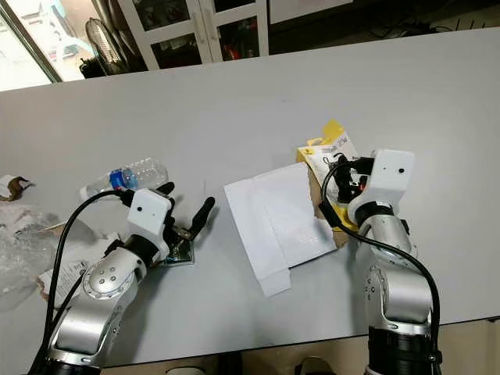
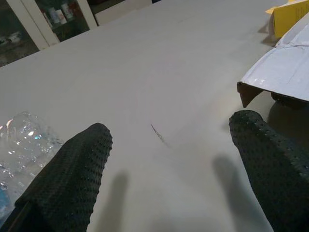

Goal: Picking trash to rubbish bin

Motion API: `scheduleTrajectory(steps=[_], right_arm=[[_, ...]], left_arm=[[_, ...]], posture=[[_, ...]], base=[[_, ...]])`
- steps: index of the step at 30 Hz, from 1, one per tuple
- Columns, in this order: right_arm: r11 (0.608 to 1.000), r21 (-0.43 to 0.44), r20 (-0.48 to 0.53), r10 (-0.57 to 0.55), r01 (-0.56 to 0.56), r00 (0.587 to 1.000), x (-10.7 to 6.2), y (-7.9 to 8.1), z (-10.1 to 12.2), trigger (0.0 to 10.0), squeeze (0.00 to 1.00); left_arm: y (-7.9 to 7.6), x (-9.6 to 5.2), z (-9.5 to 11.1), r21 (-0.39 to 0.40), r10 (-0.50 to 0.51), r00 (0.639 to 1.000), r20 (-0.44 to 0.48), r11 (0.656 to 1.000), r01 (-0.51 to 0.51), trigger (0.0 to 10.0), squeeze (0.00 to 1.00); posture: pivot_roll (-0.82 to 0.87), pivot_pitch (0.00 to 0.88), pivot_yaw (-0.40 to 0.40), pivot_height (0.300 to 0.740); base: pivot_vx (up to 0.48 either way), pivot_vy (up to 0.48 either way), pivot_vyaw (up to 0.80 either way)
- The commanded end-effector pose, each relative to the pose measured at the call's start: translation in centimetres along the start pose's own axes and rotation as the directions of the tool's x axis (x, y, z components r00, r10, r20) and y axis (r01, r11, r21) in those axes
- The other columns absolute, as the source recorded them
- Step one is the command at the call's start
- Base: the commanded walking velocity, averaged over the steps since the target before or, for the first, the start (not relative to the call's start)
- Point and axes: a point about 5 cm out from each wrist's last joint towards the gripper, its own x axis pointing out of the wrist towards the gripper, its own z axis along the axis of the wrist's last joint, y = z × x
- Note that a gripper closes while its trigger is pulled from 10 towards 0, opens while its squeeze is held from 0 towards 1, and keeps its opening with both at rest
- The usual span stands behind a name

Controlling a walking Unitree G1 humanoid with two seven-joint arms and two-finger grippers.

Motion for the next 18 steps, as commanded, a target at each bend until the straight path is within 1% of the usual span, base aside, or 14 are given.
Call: scheduleTrajectory(steps=[1, 3, 10, 11, 13, 16, 18], right_arm=[[1.000, 0.029, -0.048, 0.000, 0.002, 0.999, 0.0, -0.4, -0.7, 10.0, 0.00], [1.000, 0.013, -0.076, -0.008, 0.009, 0.997, 0.2, -0.7, -1.2, 10.0, 0.00], [1.000, -0.006, -0.092, -0.015, 0.015, 0.996, 0.6, -1.3, -1.3, 10.0, 0.00], [1.000, -0.008, -0.117, -0.013, 0.012, 0.993, 0.7, -1.5, -1.6, 10.0, 0.00], [1.000, -0.008, -0.128, -0.014, 0.013, 0.992, 0.7, -1.6, -1.8, 10.0, 0.00], [0.999, 0.044, -0.227, 0.005, 0.005, 0.974, 0.6, -1.8, -3.7, 10.0, 0.00], [0.996, 0.089, -0.288, 0.050, -0.025, 0.956, 0.4, -1.5, -5.0, 10.0, 0.00]], left_arm=[[0.0, -0.2, -0.3, 0.004, 0.006, 1.000, -0.021, 1.000, -0.006, 10.0, 0.00], [0.0, -0.2, -0.3, 0.005, 0.008, 1.000, -0.022, 1.000, -0.008, 10.0, 0.00], [0.1, -0.4, -0.4, 0.006, 0.007, 1.000, -0.025, 1.000, -0.007, 10.0, 0.00], [0.1, -0.4, -0.5, 0.007, 0.007, 1.000, -0.028, 1.000, -0.007, 10.0, 0.00], [0.1, -0.5, -0.5, 0.007, 0.007, 1.000, -0.029, 1.000, -0.007, 10.0, 0.00], [0.1, -0.5, -0.5, 0.007, 0.006, 0.999, -0.033, 1.000, -0.006, 10.0, 0.00], [0.1, -0.5, -0.5, 0.007, 0.006, 0.999, -0.034, 1.000, -0.006, 10.0, 0.00]], posture=[[-0.03, 0.170, 0.101, 0.740], [-0.02, 0.172, 0.101, 0.740], [-0.02, 0.175, 0.102, 0.740], [-0.02, 0.178, 0.103, 0.740], [-0.02, 0.178, 0.103, 0.740], [-0.02, 0.178, 0.104, 0.740], [-0.02, 0.181, 0.104, 0.740]], base=[[0.000, 0.000, 0.00], [0.000, 0.000, 0.00], [0.000, 0.000, 0.00], [0.000, 0.000, 0.00], [0.000, 0.000, 0.00], [0.000, 0.000, 0.00], [0.000, 0.000, 0.00]])
